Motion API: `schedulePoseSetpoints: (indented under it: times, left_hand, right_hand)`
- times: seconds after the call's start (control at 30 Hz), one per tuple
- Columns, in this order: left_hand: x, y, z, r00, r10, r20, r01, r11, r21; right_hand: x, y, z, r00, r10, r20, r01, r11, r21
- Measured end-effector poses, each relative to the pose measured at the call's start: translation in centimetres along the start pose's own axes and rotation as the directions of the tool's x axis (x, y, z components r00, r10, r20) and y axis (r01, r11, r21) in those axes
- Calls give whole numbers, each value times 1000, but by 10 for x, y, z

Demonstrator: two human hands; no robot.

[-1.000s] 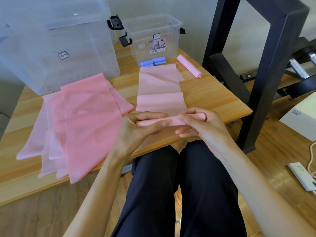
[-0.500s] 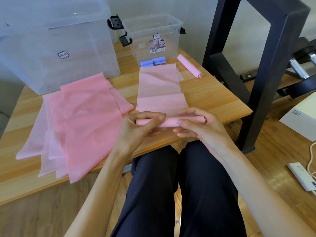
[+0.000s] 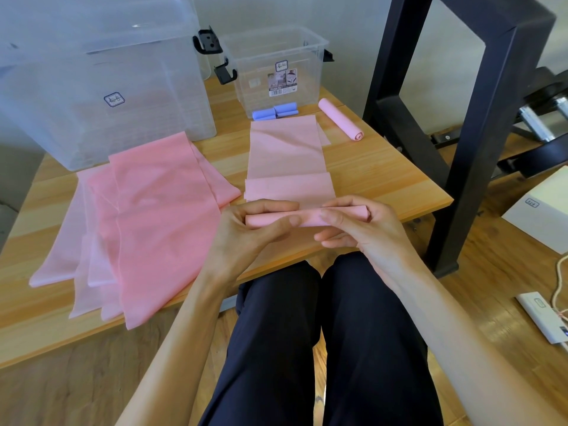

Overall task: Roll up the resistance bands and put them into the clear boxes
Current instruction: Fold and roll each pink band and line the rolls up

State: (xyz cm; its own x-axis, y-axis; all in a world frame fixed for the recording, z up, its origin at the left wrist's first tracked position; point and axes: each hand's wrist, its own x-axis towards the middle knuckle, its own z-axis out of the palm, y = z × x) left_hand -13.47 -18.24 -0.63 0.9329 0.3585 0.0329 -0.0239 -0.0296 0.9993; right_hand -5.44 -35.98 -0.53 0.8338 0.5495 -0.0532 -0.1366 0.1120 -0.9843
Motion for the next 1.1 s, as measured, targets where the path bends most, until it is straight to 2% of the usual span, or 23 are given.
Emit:
schedulePoseSetpoints:
  times: [0.2,0.37,0.57,0.77,0.97,1.1]
  left_hand:
    - [1,0,1,1000,-15,-23,14,1000,-26]
    - [-1,-1,0,1000,11,1,-11,1000,-25]
    - [1,-1,2,998,14,-61,-15,1000,-16]
    - [-2,0,2,998,63,15,-63,998,25]
    - [1,0,3,999,24,-24,-25,999,-20]
    - [0,-2,1,999,50,19,-51,998,31]
  right_hand:
    - [-2,-1,0,998,15,60,-17,999,37]
    - [-1,-1,1,1000,11,4,-11,1000,6]
    - [-1,-1,1,1000,-14,21,14,1000,22]
    - [0,-3,1,998,-20,-56,21,1000,1]
    - [-1,-3,1,999,-37,0,37,999,21]
    - [0,-3,1,998,-49,-47,49,999,-10]
